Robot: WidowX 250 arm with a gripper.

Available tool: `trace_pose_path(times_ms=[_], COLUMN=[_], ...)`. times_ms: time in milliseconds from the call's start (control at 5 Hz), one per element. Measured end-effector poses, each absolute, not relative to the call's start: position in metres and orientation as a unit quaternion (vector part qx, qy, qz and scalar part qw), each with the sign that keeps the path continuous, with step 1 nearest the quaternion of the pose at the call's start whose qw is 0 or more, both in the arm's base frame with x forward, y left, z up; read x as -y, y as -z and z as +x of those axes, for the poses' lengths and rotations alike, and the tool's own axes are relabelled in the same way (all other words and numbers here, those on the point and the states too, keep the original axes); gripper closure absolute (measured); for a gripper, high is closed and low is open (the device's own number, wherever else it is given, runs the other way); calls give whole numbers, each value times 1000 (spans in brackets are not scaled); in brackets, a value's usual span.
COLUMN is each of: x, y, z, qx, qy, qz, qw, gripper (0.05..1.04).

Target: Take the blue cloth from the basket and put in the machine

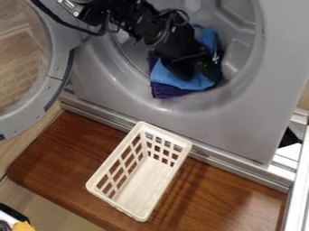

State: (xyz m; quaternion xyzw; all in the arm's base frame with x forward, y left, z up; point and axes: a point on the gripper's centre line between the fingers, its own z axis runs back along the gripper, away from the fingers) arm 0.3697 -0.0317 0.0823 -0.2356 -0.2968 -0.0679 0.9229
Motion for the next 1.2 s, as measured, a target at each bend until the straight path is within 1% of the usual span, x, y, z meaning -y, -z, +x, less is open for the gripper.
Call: trace_pose_path(times_ms=[400, 600, 800, 1000, 1200], x=[32, 28, 19, 16, 17], y=[-121, -150, -181, -197, -194], z=[359, 338, 307, 270, 239], qx=[313, 313, 316, 302, 287], qy=[96, 109, 110, 118, 129], qz=[-210, -176, -96, -79, -88], qw=[922, 927, 937, 942, 945], gripper=[84, 84, 84, 84, 84])
